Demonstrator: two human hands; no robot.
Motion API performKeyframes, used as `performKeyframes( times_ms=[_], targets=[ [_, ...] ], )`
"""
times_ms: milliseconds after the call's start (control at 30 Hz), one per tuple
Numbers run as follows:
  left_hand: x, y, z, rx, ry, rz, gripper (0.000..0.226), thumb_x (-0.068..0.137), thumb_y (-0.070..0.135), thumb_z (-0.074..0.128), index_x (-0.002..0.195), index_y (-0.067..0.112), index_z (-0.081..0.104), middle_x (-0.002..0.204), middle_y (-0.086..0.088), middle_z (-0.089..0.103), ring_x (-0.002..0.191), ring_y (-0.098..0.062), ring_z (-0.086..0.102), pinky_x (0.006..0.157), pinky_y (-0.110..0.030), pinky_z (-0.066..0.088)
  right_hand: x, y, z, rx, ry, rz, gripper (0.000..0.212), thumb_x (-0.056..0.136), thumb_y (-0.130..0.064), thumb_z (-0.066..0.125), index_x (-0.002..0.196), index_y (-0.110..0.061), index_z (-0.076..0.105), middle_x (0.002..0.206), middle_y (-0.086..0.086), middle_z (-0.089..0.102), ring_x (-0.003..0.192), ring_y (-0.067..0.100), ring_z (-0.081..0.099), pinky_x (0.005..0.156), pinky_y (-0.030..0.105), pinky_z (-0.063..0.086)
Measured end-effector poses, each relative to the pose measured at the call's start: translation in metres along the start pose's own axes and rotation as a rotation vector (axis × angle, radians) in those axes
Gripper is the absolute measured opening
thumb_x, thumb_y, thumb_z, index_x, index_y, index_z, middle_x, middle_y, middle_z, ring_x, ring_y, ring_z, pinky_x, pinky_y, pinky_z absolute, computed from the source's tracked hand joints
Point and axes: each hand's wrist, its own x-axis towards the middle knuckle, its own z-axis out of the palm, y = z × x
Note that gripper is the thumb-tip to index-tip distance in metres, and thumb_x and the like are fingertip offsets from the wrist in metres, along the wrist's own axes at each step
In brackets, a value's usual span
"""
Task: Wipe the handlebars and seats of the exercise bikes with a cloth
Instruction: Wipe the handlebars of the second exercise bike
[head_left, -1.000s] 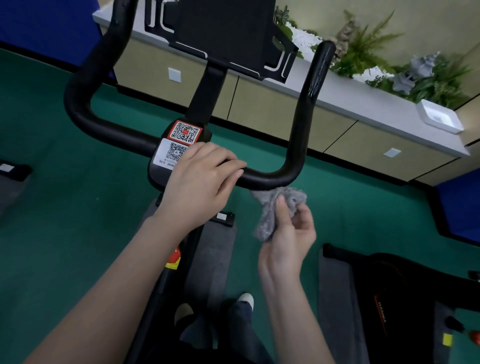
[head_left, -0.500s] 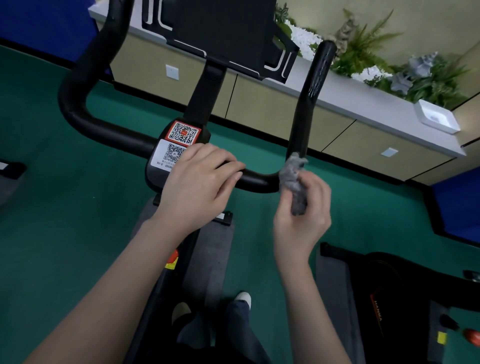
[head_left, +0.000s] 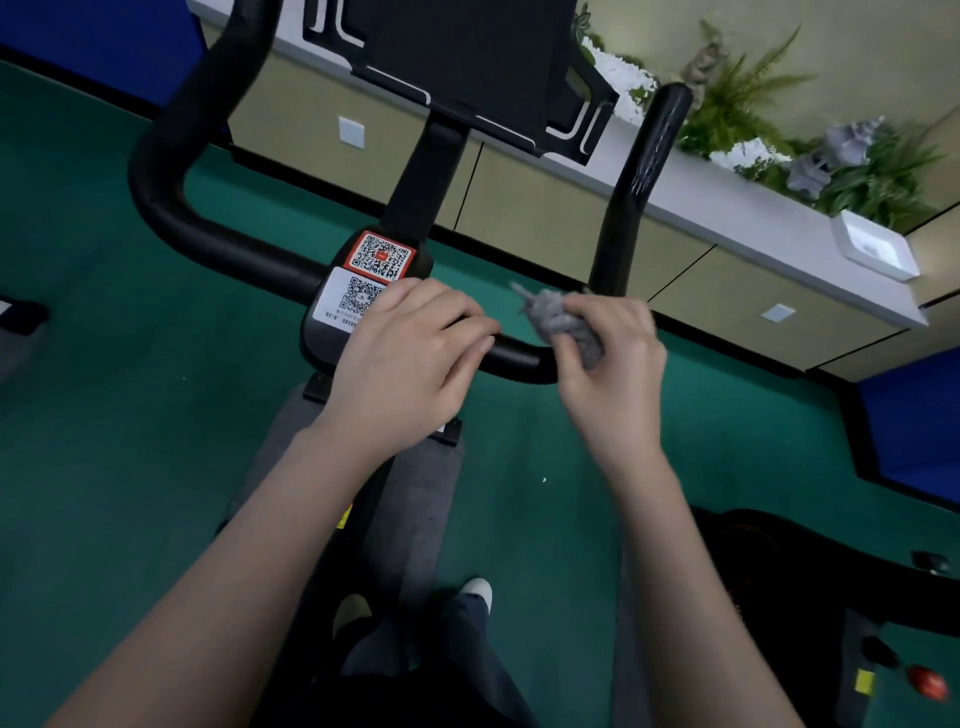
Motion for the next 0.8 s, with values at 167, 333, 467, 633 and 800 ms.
performKeyframes(
  times_ms=[167,333,467,633,800],
  targets=[
    [-0.001,-0.001,-0.001,0.004,-0.01,0.017,0.026,0.094,0.023,0.048,0.103,0.013,0.07,0.094,0.001,0.066,0.09,-0.025,0.059,0.091,-0.034,0.036,0.048,0.005,-0.02,-0.136,-0.564,-0.131,0.02,0.087,-0.01,0.063,0.106,-0.01,0.071,0.102,0.007,0.071,0.097,0.023,0.061,0.075,0.012,0.031],
    [-0.001,-0.001,0.0,0.021,0.005,0.013,0.026,0.094,0.023,0.049,0.103,0.012,0.071,0.092,0.0,0.066,0.088,-0.024,0.059,0.09,-0.034,0.036,0.054,-0.001,-0.016,-0.125,-0.755,-0.203,0.027,0.094,-0.027,0.057,0.094,-0.004,0.071,0.089,0.01,0.07,0.084,0.025,0.061,0.075,0.028,0.042],
    [-0.001,-0.002,0.001,0.012,-0.008,0.01,0.027,0.095,0.023,0.047,0.102,0.013,0.071,0.093,0.0,0.066,0.09,-0.024,0.059,0.091,-0.034,0.036,0.058,0.001,-0.015,-0.152,-0.727,-0.182,0.016,0.091,-0.015,0.061,0.096,-0.009,0.075,0.096,0.007,0.072,0.089,0.02,0.063,0.08,0.02,0.041],
    [-0.001,-0.003,0.0,0.0,-0.019,0.009,0.026,0.095,0.023,0.047,0.104,0.015,0.071,0.095,0.001,0.067,0.092,-0.025,0.059,0.09,-0.034,0.036,0.073,0.003,-0.018,-0.205,-0.77,-0.082,0.016,0.089,-0.014,0.062,0.098,-0.016,0.075,0.092,-0.003,0.069,0.055,-0.005,0.057,0.052,0.012,0.046],
    [-0.001,-0.003,0.001,0.013,-0.025,0.002,0.027,0.095,0.024,0.046,0.104,0.015,0.07,0.096,0.001,0.066,0.093,-0.024,0.059,0.091,-0.034,0.035,0.064,-0.004,-0.014,-0.189,-0.79,-0.132,0.014,0.091,-0.017,0.061,0.097,-0.014,0.073,0.087,0.0,0.068,0.048,-0.006,0.057,0.053,0.019,0.053]
  ],
)
